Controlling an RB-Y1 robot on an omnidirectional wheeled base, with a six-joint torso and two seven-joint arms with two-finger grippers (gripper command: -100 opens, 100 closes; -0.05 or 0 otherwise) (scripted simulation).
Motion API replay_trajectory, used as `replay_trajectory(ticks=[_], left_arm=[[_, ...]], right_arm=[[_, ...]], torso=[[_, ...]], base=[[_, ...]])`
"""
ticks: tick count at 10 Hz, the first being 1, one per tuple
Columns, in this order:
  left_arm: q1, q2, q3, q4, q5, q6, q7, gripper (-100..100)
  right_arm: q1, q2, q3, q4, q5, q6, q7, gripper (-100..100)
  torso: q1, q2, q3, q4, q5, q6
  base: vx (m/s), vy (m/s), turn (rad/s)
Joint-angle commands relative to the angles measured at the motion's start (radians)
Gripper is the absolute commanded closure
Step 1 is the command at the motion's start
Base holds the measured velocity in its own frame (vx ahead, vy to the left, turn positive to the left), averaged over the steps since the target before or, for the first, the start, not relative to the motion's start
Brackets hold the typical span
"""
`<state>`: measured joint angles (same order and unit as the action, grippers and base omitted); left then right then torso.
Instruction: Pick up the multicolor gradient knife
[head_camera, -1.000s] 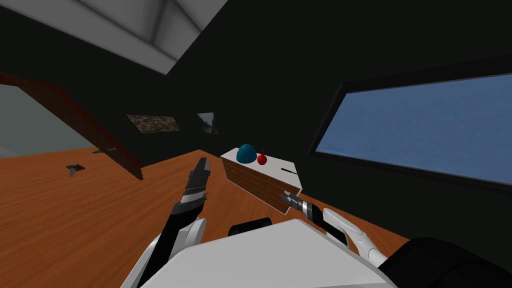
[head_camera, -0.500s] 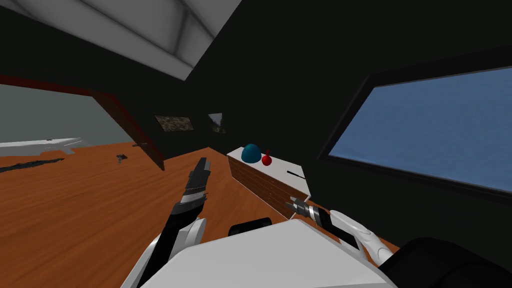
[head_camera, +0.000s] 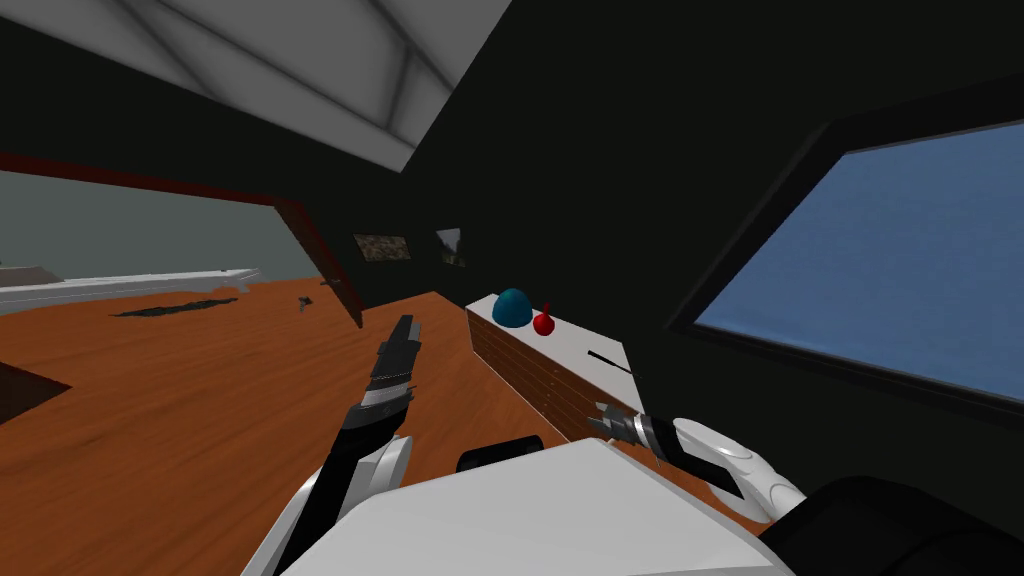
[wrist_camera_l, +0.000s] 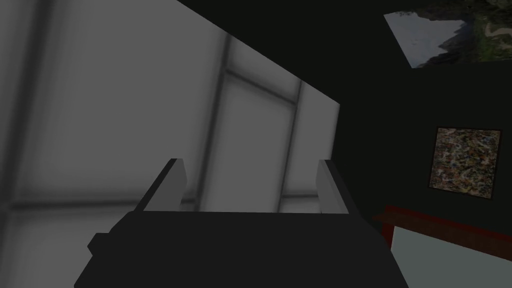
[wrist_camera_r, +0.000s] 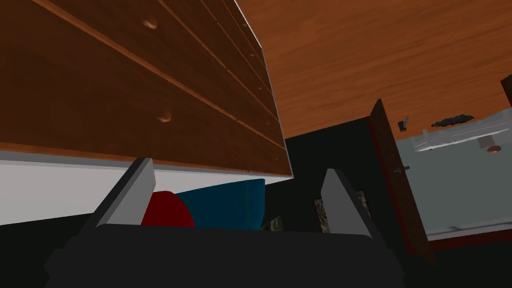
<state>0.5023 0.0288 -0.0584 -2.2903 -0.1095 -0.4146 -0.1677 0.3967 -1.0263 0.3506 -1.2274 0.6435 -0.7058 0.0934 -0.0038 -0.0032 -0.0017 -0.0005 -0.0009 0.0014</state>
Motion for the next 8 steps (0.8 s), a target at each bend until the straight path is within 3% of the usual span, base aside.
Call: replay_trajectory(ticks=[1,2,3,5,7,8], left_arm=[[0.000,0.000,0.000,0.000,0.000,0.000,0.000,0],[0.000,0.000,0.000,0.000,0.000,0.000,0.000,0],[0.000,0.000,0.000,0.000,0.000,0.000,0.000,0],[0.000,0.000,0.000,0.000,0.000,0.000,0.000,0],[0.000,0.000,0.000,0.000,0.000,0.000,0.000,0],[0.000,0.000,0.000,0.000,0.000,0.000,0.000,0]], right_arm=[[-0.021,-0.043,0.038,0.050,0.022,-0.013,0.016,-100],[-0.021,-0.043,0.038,0.076,0.022,-0.013,0.016,-100],[-0.041,-0.083,0.071,0.105,0.038,-0.022,0.022,-100],[-0.041,-0.083,0.071,0.134,0.038,-0.022,0.022,-100],[-0.080,-0.151,0.137,0.210,0.066,-0.038,0.033,-100],[-0.080,-0.158,0.137,0.204,0.066,-0.038,0.033,-100]], torso=[[0.000,0.000,0.000,0.000,0.000,0.000],[0.000,-0.001,0.000,0.000,0.000,-0.001],[0.000,0.000,0.000,0.000,0.000,0.000],[0.000,0.000,0.000,0.000,0.000,0.000],[0.001,0.000,0.000,0.000,0.000,-0.001],[-0.001,-0.002,-0.001,0.000,0.000,-0.001]], base=[[0.055,-0.016,0.305],[0.049,-0.025,0.109],[0.055,-0.025,0.184],[0.030,-0.019,0.065],[0.061,-0.033,0.269],[0.071,-0.053,0.153]])
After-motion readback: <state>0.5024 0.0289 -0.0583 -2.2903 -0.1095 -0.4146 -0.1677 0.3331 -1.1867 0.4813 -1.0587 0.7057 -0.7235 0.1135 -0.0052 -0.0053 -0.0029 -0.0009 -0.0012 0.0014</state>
